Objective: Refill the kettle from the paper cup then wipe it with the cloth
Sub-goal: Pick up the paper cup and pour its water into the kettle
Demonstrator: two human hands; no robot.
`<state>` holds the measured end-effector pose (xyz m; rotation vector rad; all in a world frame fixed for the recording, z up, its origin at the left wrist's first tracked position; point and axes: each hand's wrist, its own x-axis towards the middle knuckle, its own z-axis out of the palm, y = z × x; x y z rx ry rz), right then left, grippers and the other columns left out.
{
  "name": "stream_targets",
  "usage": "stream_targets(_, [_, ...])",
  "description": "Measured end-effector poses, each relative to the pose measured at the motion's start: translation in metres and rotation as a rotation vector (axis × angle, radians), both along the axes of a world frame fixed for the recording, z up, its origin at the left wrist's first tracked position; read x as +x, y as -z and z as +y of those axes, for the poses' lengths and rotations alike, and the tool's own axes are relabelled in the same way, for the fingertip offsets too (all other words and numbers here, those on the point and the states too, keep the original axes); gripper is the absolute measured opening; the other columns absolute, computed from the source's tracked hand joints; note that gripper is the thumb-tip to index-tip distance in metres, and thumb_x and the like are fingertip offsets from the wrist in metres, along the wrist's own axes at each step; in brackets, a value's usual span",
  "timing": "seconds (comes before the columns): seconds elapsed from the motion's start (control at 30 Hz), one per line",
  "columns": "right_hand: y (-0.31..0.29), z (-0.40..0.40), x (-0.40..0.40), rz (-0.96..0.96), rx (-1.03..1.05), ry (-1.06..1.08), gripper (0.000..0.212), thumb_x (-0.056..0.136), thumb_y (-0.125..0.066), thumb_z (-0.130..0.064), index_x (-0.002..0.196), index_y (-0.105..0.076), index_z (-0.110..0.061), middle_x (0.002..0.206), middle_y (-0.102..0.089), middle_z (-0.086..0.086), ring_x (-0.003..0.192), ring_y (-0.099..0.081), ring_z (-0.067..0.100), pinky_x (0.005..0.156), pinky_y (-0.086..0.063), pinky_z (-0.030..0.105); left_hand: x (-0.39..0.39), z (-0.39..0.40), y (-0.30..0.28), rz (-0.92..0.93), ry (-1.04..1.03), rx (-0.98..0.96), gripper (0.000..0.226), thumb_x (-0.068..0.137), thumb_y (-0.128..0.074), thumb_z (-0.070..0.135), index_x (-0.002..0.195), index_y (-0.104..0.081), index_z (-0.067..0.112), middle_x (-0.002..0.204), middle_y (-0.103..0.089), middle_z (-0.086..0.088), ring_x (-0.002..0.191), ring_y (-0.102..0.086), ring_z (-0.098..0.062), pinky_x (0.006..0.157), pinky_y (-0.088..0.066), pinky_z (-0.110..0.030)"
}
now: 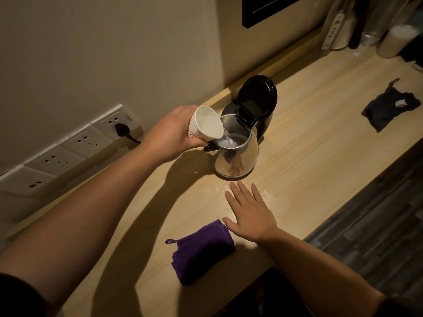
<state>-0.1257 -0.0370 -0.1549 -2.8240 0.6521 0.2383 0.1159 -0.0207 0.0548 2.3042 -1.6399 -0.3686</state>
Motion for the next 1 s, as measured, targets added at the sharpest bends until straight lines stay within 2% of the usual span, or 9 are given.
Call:
stream_targets(0.23, [0.001, 0.000, 0.001, 0.007, -0.005, 0.007, 0.082, 0.092, -0.016, -0.071, 0.155, -0.026, -0.020, 0.164, -0.012, 0.009, 0.151, -0.003, 0.032, 0.117, 0.010, 0.053, 0.001, -0.006, -0.006, -0.013, 0.044, 0.034, 0.081, 0.072, -0.081, 0.041, 0.139, -0.041, 0.021, 0.137, -0.051, -0.005, 0.119, -0.048, -0.021, 0.091, -0.040, -0.031])
stream_targets(0.53, [0.003, 0.000, 0.001, 0.012, 0.000, 0.009, 0.082, 0.092, -0.017, -0.072, 0.154, -0.027, -0.021, 0.164, -0.013, 0.009, 0.151, -0.005, 0.033, 0.118, 0.007, 0.055, 0.001, -0.012, -0.013, -0.037, 0.077, 0.039, 0.080, 0.071, -0.082, 0.039, 0.139, -0.042, 0.020, 0.135, -0.052, -0.005, 0.118, -0.049, -0.021, 0.091, -0.040, -0.030])
stream_targets(0.7, [0.002, -0.001, 0.001, 0.015, 0.001, 0.008, 0.082, 0.091, -0.016, -0.072, 0.155, -0.024, -0.021, 0.165, -0.010, 0.009, 0.151, -0.002, 0.032, 0.118, 0.008, 0.055, 0.001, -0.013, -0.014, -0.046, 0.077, 0.043, 0.080, 0.071, -0.082, 0.040, 0.138, -0.043, 0.022, 0.135, -0.052, -0.005, 0.118, -0.050, -0.021, 0.092, -0.043, -0.035])
stream_targets(0.8, [0.002, -0.001, 0.001, 0.025, 0.004, 0.002, 0.083, 0.091, -0.013, -0.073, 0.156, -0.021, -0.022, 0.165, -0.006, 0.009, 0.151, 0.001, 0.032, 0.118, 0.009, 0.055, 0.001, -0.013, -0.016, -0.052, 0.082, 0.048, 0.081, 0.071, -0.082, 0.041, 0.138, -0.043, 0.021, 0.135, -0.052, -0.005, 0.118, -0.049, -0.021, 0.091, -0.041, -0.032])
stream_targets(1.0, [0.002, -0.001, 0.001, 0.012, 0.016, 0.003, 0.082, 0.091, -0.015, -0.072, 0.154, -0.026, -0.021, 0.164, -0.012, 0.009, 0.151, -0.004, 0.032, 0.119, 0.001, 0.057, 0.001, -0.014, -0.021, -0.075, 0.092, 0.065, 0.081, 0.071, -0.082, 0.039, 0.139, -0.043, 0.020, 0.135, -0.052, -0.006, 0.117, -0.049, -0.022, 0.087, -0.038, -0.029])
